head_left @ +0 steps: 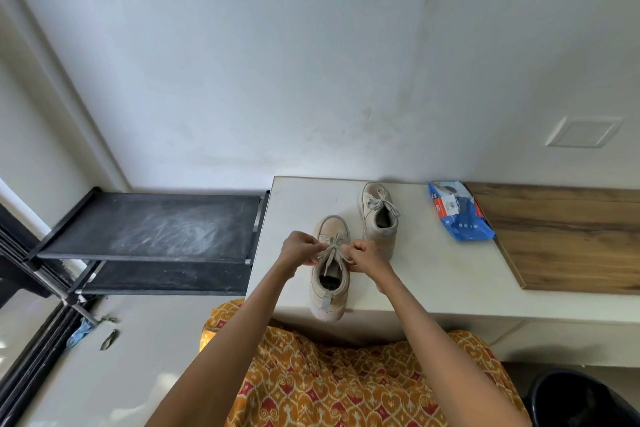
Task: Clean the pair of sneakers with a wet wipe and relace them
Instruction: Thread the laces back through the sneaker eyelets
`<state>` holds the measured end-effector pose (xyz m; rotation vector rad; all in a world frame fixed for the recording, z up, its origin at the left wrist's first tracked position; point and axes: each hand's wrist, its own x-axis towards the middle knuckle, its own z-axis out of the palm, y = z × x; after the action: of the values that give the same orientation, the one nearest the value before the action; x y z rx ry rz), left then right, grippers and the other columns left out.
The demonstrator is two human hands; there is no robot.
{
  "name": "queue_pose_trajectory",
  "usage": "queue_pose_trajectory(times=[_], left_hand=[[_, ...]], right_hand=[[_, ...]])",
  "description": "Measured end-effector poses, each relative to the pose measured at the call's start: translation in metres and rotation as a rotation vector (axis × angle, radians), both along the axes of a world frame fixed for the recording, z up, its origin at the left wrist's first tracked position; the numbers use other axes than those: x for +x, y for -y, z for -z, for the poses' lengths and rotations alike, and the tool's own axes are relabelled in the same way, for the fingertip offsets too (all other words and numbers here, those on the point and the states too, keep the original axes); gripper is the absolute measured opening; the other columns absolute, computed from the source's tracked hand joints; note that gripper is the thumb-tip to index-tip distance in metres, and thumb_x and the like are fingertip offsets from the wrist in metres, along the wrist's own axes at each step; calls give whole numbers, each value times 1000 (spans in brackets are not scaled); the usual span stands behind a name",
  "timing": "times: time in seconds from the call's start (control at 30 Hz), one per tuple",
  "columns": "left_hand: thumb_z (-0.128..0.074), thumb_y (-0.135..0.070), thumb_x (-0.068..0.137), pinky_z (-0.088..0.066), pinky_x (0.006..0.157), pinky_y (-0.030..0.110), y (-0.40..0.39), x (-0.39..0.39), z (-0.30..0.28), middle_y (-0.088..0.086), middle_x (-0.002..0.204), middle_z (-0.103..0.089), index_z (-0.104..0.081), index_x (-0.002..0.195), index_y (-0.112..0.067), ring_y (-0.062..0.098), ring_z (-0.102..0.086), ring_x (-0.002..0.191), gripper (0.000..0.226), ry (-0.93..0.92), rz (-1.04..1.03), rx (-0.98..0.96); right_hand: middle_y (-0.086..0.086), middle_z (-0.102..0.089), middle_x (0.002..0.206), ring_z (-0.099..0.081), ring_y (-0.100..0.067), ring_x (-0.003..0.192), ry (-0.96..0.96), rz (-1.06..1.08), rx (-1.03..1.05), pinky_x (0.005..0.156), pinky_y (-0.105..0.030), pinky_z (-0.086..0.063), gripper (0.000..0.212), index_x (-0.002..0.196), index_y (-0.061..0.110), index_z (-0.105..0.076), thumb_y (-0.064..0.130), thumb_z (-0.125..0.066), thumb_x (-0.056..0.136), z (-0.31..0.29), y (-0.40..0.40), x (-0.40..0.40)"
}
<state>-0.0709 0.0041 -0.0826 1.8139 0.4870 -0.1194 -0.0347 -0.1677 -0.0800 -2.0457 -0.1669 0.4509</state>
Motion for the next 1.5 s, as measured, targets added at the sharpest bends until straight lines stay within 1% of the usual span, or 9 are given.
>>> queue_pose_trajectory(times=[0.1,0.2,0.47,0.63,0.73,0.83,1.03,1.3,1.5], left_hand=[[-71,-23,82,-58,66,27,-1,-3,0,13,78,-66,-69,82,-1,18,-63,68,22,10,31,-49],[-70,-29,83,-57,68,30,0,-3,-1,8,75,-66,-69,83,-2,17,-63,68,27,6,36,-32],[-67,-24,84,-55,68,34,7,2,3,4,68,-60,-57,69,-11,19,-60,67,23,8,-9,27],[-62,-18,88,-52,68,30,3,-4,1,3,73,-60,-60,81,-10,13,-57,66,11,9,67,-93],[-60,-30,90,-51,62,25,-2,-2,-4,4,90,-63,-58,105,-9,12,-57,64,26,-43,81,-168],[-60,-38,89,-51,56,23,-2,6,-5,6,102,-65,-53,116,-11,10,-58,65,39,-72,83,-191],[-65,-27,87,-41,57,20,1,18,-6,1,80,-60,-63,93,-12,8,-50,59,16,-112,154,-201],[-66,-33,85,-43,64,24,-3,23,-9,-1,74,-56,-63,89,-12,12,-49,67,22,-206,207,-221],[-52,-23,93,-41,62,24,4,20,-1,0,74,-56,-59,86,-12,11,-51,64,14,-171,101,-213]], right_hand=[[-11,-64,77,-68,-28,83,-12,-29,-60,76,-41,-58,34,63,17,-50,37,-58,90,-4,-5,1],[-7,-66,70,-68,-26,74,34,-61,-142,72,-38,-56,43,61,18,-51,54,-61,82,-7,-11,2],[3,-61,66,-66,-24,76,88,-48,-173,75,-41,-53,35,59,25,-52,45,-59,87,3,-15,6],[4,-61,69,-59,-17,72,-32,31,-73,70,-36,-48,38,74,20,-59,58,-60,79,8,-21,4],[2,-60,66,-55,-16,67,-73,104,54,64,-32,-41,32,81,12,-66,44,-65,81,13,-28,4],[-2,-63,72,-56,-15,69,-137,161,170,64,-31,-42,22,83,11,-69,33,-67,83,14,-26,1],[-8,-57,82,-49,-18,77,-179,104,231,69,-32,-38,31,103,-4,-63,24,-58,90,14,-17,-1],[-13,-68,96,-59,-16,82,-98,106,208,75,-34,-50,15,100,9,-63,17,-56,90,11,-24,-2],[-2,-63,82,-57,-15,75,-7,133,168,70,-32,-47,4,90,14,-59,16,-58,87,11,-23,-3]])
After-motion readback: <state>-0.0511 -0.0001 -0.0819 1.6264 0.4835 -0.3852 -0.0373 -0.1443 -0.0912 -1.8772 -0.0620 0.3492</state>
